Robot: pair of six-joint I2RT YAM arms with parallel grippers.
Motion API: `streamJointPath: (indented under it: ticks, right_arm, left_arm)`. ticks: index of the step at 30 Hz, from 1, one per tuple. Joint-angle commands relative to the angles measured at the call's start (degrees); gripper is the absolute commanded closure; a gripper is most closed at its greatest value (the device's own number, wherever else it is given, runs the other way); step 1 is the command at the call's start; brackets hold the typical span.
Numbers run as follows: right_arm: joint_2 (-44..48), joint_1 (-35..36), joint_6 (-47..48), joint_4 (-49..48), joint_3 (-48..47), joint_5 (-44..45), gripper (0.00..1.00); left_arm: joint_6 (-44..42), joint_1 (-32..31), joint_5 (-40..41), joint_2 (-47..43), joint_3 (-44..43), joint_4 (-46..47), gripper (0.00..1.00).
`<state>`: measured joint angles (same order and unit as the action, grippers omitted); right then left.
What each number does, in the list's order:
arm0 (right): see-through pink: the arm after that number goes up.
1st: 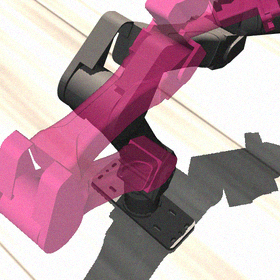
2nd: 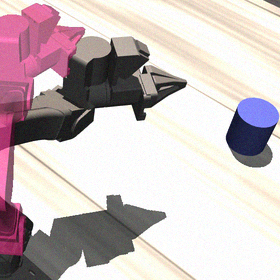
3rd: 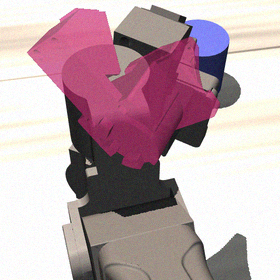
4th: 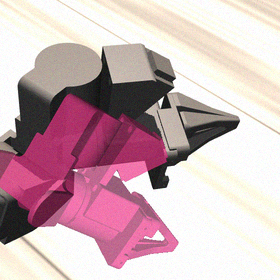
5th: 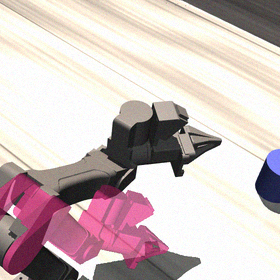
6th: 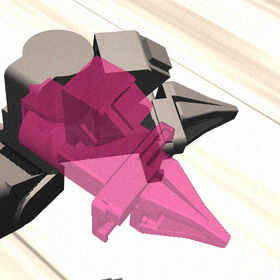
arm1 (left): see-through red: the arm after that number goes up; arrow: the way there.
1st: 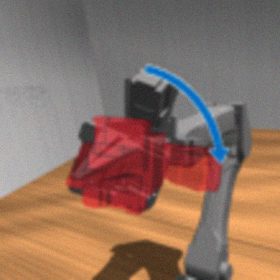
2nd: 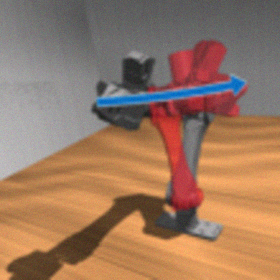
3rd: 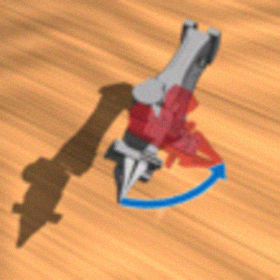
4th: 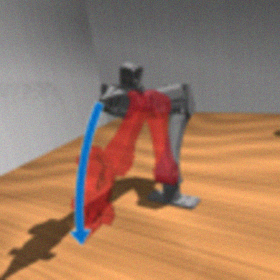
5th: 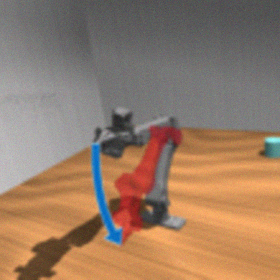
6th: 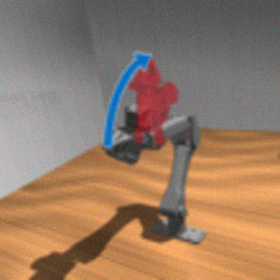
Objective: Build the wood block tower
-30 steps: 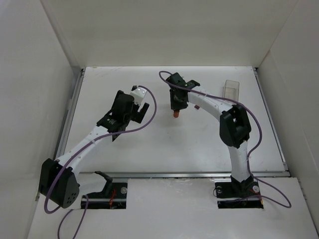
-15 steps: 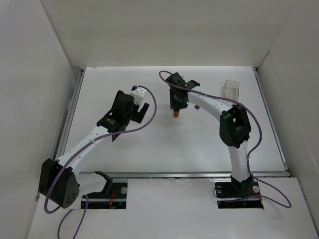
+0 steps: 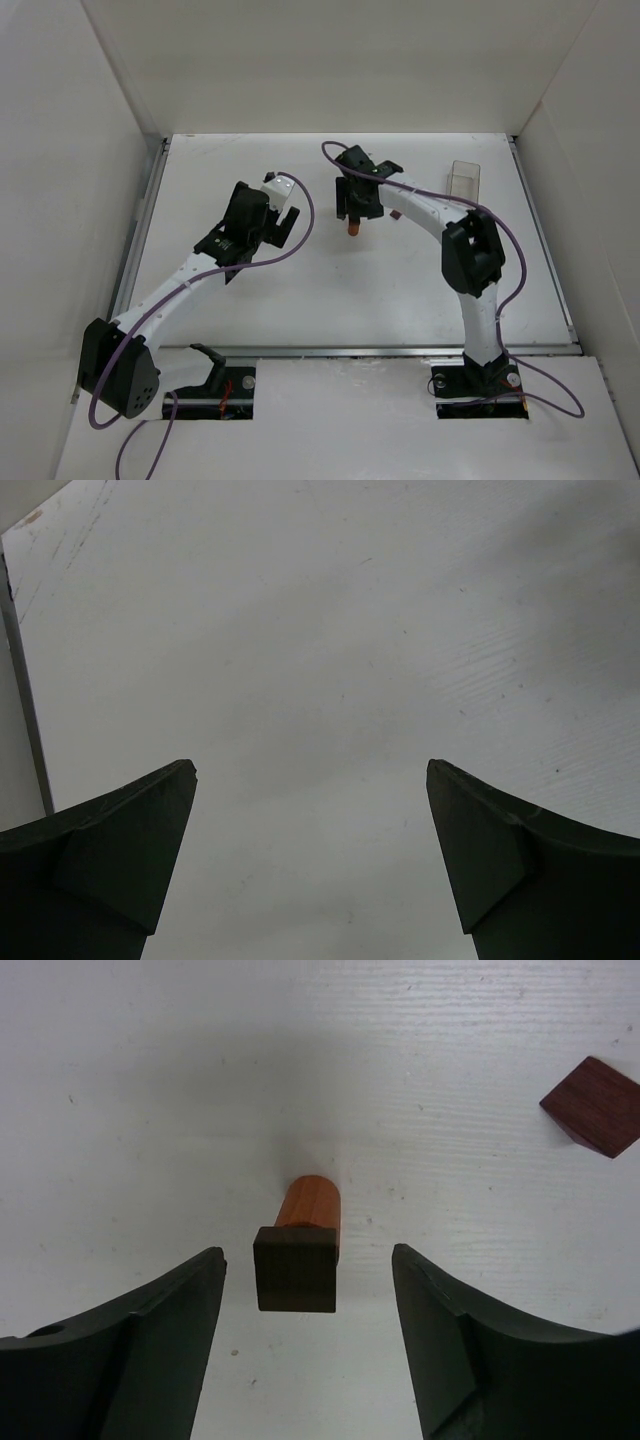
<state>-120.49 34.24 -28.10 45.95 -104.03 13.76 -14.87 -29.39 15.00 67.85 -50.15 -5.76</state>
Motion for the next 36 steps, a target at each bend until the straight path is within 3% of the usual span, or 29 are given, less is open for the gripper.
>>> streamJointPath:
  ticks: [1,7,10,13,20,26,36]
  right_arm:
    - [5.8,-3.6,0.3,-2.8,1.9,0.7,0.25]
    - [15.5,-11.8,6.3,-8.1,9.8,-7.2,0.2]
    - [10.0,-17.1,8.6,-6.1,9.3,-9.9,0.2]
    - [4.8,-19.1,10.1,-3.9,7.5,-6.8,0.2]
    - [4.1,-19.1,9.6,-5.8,6.4,-9.7,0.2]
    - [7.5,-15.8,10.9,-6.5,11.8,-10.5,0.26]
    - [7.0,-12.6,15.6,-5.3,18.1,-9.5,0.26]
  left_arm:
    - [0.4,0.3,-0.4,-2.4,0.8,1.7,0.0]
    - [-0.2,0.3,0.2,-2.4,0.8,1.7,0.0]
    - [-0.2,0.3,-0.4,-2.4,0.8,2.2,0.0]
    - [-0.2,0.3,-0.4,-2.4,0.8,2.2,0.0]
    - [-0.2,0.8,-0.4,-2.4,0.8,1.7,0.0]
    - [-0.2,0.8,-0.4,-2.4,0.8,1.7,0.0]
    - [-0.2,0.8,-1.6,-1.8,1.3,2.2,0.0]
